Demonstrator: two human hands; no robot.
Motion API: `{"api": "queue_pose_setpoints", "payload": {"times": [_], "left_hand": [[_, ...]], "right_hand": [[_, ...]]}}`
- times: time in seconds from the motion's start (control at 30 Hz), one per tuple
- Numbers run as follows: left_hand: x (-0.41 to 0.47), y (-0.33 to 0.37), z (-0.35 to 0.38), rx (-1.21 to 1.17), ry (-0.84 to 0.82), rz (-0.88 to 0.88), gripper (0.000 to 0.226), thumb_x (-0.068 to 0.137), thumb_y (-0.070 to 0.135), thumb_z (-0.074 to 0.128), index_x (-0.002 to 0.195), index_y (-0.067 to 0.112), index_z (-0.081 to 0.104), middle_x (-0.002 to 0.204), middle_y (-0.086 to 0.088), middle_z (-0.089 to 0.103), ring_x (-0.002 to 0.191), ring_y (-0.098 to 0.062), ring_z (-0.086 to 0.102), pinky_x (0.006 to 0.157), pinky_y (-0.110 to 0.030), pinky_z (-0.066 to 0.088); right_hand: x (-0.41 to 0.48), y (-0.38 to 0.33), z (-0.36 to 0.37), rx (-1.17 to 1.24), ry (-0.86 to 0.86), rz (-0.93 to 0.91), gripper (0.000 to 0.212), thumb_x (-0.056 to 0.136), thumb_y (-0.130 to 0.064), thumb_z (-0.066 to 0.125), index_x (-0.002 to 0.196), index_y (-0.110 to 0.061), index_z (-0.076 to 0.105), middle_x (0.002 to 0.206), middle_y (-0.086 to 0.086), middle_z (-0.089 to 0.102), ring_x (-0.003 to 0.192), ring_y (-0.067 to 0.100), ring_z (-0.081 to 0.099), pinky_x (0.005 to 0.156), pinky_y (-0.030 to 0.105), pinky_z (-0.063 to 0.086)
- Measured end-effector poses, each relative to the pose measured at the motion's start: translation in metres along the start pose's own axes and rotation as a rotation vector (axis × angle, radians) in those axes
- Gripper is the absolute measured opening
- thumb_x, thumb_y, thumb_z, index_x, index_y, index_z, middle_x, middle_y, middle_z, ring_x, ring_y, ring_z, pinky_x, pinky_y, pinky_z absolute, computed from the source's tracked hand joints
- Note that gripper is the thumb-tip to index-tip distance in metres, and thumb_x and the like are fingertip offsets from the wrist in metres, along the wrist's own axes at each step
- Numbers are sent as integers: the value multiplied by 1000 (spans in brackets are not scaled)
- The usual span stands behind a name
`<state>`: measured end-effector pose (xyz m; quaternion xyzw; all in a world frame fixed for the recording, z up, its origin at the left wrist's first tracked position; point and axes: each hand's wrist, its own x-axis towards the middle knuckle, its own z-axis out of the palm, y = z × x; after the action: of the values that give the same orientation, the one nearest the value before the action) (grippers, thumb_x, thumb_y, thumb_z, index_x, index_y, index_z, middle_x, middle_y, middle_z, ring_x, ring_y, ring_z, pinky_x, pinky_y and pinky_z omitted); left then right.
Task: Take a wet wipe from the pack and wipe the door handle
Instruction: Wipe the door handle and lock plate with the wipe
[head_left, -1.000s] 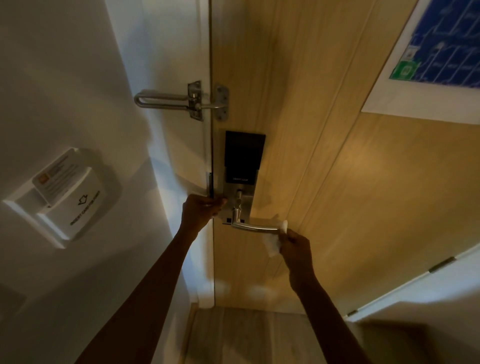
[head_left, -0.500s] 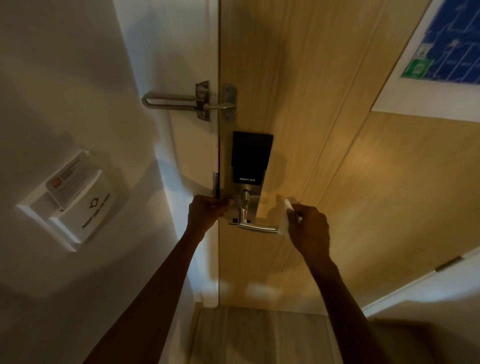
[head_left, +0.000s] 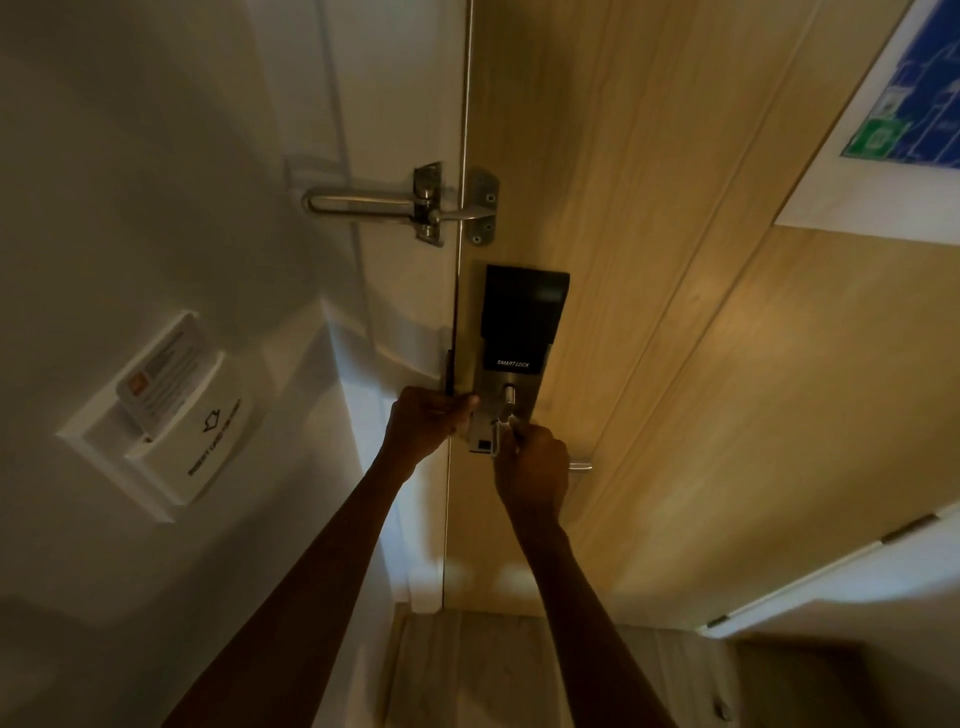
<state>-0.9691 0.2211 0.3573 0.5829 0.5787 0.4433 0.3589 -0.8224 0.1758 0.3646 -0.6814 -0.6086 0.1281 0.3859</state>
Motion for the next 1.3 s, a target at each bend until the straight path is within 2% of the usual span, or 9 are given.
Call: {"api": "queue_pose_setpoints", "payload": {"times": [0.23, 0.33, 0.43, 0.63, 0.7, 0.77, 0.93, 1.13, 1.3], "left_hand": [[5, -3, 2, 10, -6, -15, 40, 86, 39, 69, 52, 18, 63, 45, 3, 55, 45, -4, 55, 54, -7, 39], [8, -6, 1, 37, -15, -24, 41, 85, 42, 68, 52, 18, 64, 44, 4, 55, 46, -5, 56, 58, -16, 42], [10, -6, 0, 27, -43, -55, 45, 84, 45, 69, 61, 6, 69, 53, -15, 61, 55, -21, 62, 62, -26, 46], [10, -7, 0, 3, -40, -71, 42, 83, 46, 69, 74, 6, 75, 67, -19, 70, 69, -29, 69, 67, -31, 53], [9, -8, 1, 7, -41, -68, 43, 84, 47, 68, 75, 6, 75, 68, -19, 71, 68, -29, 69, 68, -32, 53], [9, -8, 0, 7, -44, -67, 44, 84, 47, 68, 72, 4, 74, 65, -19, 69, 66, -29, 68, 67, -29, 51], [6, -5, 0, 21, -35, -45, 48, 86, 43, 67, 64, 1, 69, 58, -19, 64, 53, -19, 60, 62, -19, 44], [6, -6, 1, -3, -22, -30, 44, 86, 40, 68, 62, 4, 69, 53, -14, 61, 51, -13, 58, 59, -19, 44], [5, -5, 3, 6, -13, -6, 44, 87, 40, 68, 64, 2, 71, 54, -16, 63, 50, -18, 60, 58, -17, 45]], "right_hand": [[3, 22, -18, 40, -173, -192, 17, 92, -17, 59, 99, -11, 73, 88, 6, 76, 65, 3, 56, 59, 12, 35], [11, 34, -33, 46, -261, -263, 19, 92, -18, 59, 103, -13, 74, 93, 3, 76, 70, 9, 63, 59, 17, 41], [22, 42, -43, 20, -369, -337, 18, 92, -18, 60, 102, -15, 75, 99, 4, 75, 83, 18, 69, 70, 27, 51], [55, 61, -74, -61, -525, -365, 15, 89, -11, 64, 99, -10, 75, 100, 7, 73, 89, 14, 66, 77, 16, 48], [62, 69, -77, -50, -478, -215, 16, 88, -11, 64, 101, -10, 74, 107, 5, 71, 93, 10, 63, 78, 7, 42], [63, 67, -69, -4, -387, -121, 16, 88, -13, 64, 100, -12, 74, 110, 4, 70, 97, 14, 65, 82, 14, 46], [34, 36, -33, -64, -394, -183, 23, 93, -23, 57, 88, -10, 75, 93, 9, 72, 84, 19, 65, 62, 7, 32], [14, 20, -22, 99, -143, -39, 10, 84, -17, 69, 82, -15, 79, 81, 0, 76, 71, 7, 67, 60, 6, 38], [6, 24, -20, 188, -150, -66, 4, 75, -24, 77, 79, -25, 79, 79, -9, 76, 69, -3, 67, 66, 15, 52]]}}
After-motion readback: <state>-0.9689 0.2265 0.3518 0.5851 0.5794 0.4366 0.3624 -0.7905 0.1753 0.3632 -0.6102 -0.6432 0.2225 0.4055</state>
